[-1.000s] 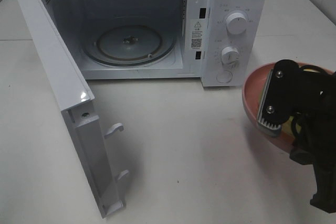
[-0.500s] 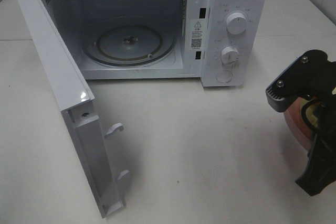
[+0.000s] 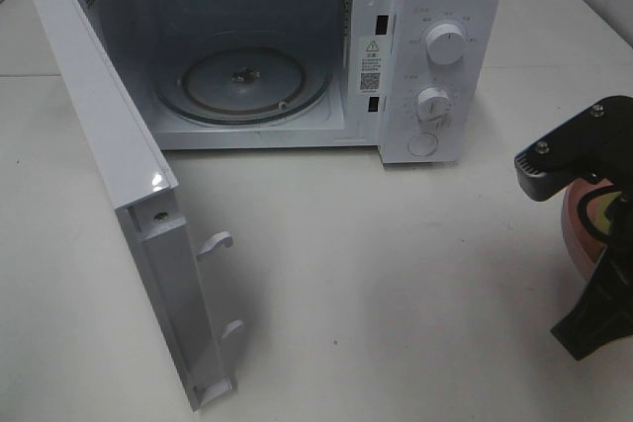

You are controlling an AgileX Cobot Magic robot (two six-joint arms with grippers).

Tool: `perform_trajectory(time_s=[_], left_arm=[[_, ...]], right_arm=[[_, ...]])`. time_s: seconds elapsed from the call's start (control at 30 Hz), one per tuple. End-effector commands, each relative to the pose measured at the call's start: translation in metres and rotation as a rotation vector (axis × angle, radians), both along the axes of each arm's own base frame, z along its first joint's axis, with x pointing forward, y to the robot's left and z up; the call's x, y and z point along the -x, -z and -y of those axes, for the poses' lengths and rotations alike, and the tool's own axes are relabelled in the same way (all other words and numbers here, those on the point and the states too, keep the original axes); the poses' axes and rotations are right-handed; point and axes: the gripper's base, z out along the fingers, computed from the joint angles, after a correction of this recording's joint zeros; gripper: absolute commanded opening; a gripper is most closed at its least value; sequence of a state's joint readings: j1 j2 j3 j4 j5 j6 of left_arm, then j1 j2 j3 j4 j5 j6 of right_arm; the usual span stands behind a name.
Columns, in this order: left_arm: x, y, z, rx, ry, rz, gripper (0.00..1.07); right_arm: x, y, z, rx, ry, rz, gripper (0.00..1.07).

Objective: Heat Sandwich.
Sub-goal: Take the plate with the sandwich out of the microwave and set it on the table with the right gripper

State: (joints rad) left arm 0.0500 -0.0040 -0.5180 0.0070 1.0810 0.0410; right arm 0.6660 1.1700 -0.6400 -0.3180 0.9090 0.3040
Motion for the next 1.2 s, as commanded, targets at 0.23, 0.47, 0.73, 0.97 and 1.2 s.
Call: perform_trajectory(time_s=[0.23,0.47,0.73,0.97,1.2], left_arm=[[0.002,0.000,0.000,0.000,-0.005,0.026,0.98],[0.002,0.000,0.000,0.000,-0.005,0.026,0.98],[0.002,0.000,0.000,0.000,-0.005,0.026,0.98],[0.002,0.000,0.000,0.000,-0.005,0.026,0.98],[0.002,0.000,0.000,0.000,-0.005,0.026,0.98]], right_arm=[[-0.016,0.000,0.013,-0.015,0.064,0.064,0.00],[-0.029,0.007,0.023,-0.013,0.121,0.067,0.00],[-0.051,0.024,0.036,-0.001,0.173,0.073,0.00],[-0.065,0.036,0.043,0.015,0.191,0.073,0.00],[-0.078,0.057,0.051,0.034,0.196,0.039,0.00]])
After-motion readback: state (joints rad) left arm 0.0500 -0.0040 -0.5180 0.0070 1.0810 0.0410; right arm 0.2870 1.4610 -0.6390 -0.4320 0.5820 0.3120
